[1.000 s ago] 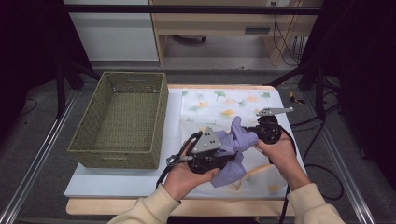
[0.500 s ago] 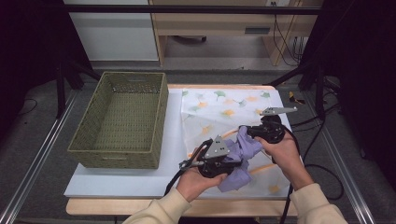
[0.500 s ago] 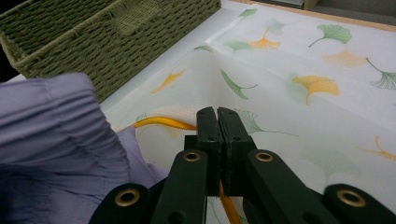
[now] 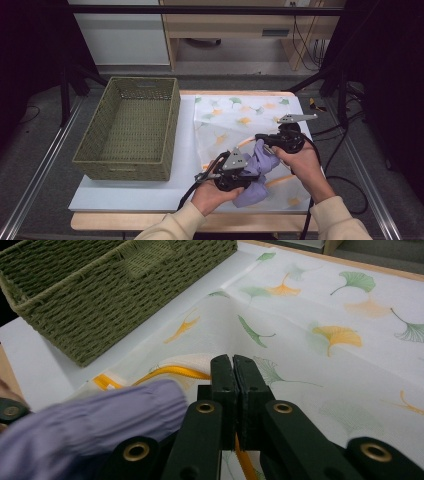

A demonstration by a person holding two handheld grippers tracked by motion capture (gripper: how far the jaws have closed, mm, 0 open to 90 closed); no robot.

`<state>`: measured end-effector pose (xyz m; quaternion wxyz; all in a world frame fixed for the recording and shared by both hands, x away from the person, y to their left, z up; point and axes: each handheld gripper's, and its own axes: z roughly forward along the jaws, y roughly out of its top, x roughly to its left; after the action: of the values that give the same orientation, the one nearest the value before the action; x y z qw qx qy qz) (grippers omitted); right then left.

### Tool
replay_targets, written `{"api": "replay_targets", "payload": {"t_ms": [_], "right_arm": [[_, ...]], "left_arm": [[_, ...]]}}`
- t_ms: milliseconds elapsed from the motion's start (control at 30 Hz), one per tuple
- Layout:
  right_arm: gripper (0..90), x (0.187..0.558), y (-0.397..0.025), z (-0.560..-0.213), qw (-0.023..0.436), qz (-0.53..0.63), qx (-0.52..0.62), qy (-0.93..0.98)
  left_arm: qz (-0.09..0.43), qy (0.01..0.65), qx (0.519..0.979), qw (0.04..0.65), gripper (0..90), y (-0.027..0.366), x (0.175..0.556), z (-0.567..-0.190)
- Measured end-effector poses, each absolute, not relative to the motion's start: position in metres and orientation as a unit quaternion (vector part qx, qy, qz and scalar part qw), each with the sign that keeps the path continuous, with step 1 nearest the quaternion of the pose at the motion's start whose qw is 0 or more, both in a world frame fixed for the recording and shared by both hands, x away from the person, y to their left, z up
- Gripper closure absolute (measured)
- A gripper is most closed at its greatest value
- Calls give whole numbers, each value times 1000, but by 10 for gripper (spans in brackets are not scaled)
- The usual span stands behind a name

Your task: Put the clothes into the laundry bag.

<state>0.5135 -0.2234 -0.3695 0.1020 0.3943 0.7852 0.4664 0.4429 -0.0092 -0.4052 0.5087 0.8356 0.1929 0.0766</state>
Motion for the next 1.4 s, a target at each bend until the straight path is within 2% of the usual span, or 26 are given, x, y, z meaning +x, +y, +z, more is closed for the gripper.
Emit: {"api": "replay_targets", "payload": {"t_ms": [567, 1167, 1267, 1300, 1367, 1400], "right_arm": [[889, 513, -222, -358, 115, 469, 389, 784], [888, 510, -217, -354, 117, 471, 380, 787], [888, 510, -216, -354, 116, 470, 381, 787], [888, 511, -216, -355, 119, 467, 380, 790], [888, 511, -216, -356, 119, 465, 382, 790], [888, 512, -216, -356, 117, 466, 384, 788]], "left_arm": [[63, 220, 846, 482, 680, -11, 463, -424], [115, 267, 849, 442, 662, -27, 490, -437], [131, 271, 846, 441, 607, -30, 493, -441], [133, 271, 844, 443, 571, -31, 494, -442], [133, 279, 839, 448, 444, -32, 495, -444], [131, 279, 838, 450, 424, -32, 495, -444]]}}
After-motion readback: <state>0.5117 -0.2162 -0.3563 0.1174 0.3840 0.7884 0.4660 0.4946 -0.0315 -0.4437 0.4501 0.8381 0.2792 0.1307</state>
